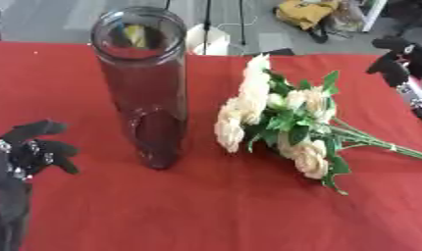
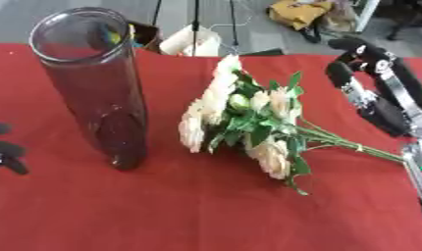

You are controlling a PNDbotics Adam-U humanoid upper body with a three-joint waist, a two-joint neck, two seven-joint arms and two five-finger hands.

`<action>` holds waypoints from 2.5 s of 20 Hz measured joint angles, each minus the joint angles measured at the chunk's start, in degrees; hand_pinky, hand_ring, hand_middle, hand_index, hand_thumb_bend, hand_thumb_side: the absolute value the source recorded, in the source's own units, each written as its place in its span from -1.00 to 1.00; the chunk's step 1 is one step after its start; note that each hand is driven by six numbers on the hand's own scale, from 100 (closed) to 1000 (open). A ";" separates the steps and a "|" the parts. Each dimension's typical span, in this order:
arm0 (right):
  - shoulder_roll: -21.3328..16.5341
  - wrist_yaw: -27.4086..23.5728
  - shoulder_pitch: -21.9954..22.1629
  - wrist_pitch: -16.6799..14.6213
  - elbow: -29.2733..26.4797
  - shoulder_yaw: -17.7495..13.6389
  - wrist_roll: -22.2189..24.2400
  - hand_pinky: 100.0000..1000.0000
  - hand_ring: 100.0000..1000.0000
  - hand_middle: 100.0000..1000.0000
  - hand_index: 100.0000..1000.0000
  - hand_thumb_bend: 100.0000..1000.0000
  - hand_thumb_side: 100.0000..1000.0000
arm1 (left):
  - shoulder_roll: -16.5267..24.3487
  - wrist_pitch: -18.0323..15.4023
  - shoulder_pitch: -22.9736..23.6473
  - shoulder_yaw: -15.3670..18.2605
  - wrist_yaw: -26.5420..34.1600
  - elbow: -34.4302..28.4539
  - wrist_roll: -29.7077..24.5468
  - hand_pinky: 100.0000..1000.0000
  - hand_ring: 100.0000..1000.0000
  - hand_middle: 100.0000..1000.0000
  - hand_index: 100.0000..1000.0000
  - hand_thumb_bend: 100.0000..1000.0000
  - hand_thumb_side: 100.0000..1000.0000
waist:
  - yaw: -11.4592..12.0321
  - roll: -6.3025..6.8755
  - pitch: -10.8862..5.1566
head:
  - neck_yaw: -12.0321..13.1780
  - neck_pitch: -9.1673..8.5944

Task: Arrange flowers into the vase.

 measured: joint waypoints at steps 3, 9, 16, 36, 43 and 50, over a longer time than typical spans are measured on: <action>-1.06 1.55 -0.89 -1.31 2.47 0.00 3.05 0.59 1.00 0.28 0.90 0.04 0.88 | 0.00 0.04 0.03 0.00 -0.01 0.00 -0.05 -0.21 0.11 0.33 0.57 -0.91 1.00 | 0.06 -0.03 0.00 | 0.01 -0.26; -2.87 4.09 -2.57 -3.76 6.41 -0.21 9.22 0.62 1.00 0.36 0.98 0.16 0.62 | 0.00 0.09 0.05 -0.01 -0.06 0.00 -0.17 -0.21 0.11 0.33 0.57 -0.91 1.00 | 0.10 -0.13 0.00 | 0.02 -0.51; -4.68 5.18 -3.89 -4.63 9.65 -1.35 14.03 0.69 1.00 0.45 0.98 0.29 0.30 | 0.00 0.11 0.08 -0.01 -0.20 0.00 -0.21 -0.21 0.11 0.33 0.57 -0.91 1.00 | 0.11 -0.21 0.00 | 0.04 -0.89; -8.61 10.77 -4.37 -4.91 16.44 -0.65 22.62 0.77 1.00 0.59 1.00 -0.16 -0.29 | 0.02 0.14 0.09 -0.03 -0.29 0.00 -0.44 -0.21 0.11 0.33 0.57 -0.92 1.00 | 0.81 -0.36 0.00 | 0.02 -0.93; -8.68 13.73 -5.09 -5.14 18.96 0.33 21.04 0.69 1.00 0.58 0.98 -0.16 -0.30 | 0.02 0.16 0.09 -0.33 -0.29 0.00 -0.60 -0.21 0.11 0.33 0.57 -0.92 1.00 | 0.82 -0.27 0.01 | -0.08 -0.94; -8.68 18.21 -5.43 -5.55 20.09 1.84 18.13 0.63 1.00 0.57 0.95 -0.18 -0.29 | 0.02 0.19 0.09 -0.35 -0.29 0.00 -0.64 -0.21 0.11 0.33 0.57 -0.92 1.00 | 0.89 -0.23 0.14 | -0.50 -0.96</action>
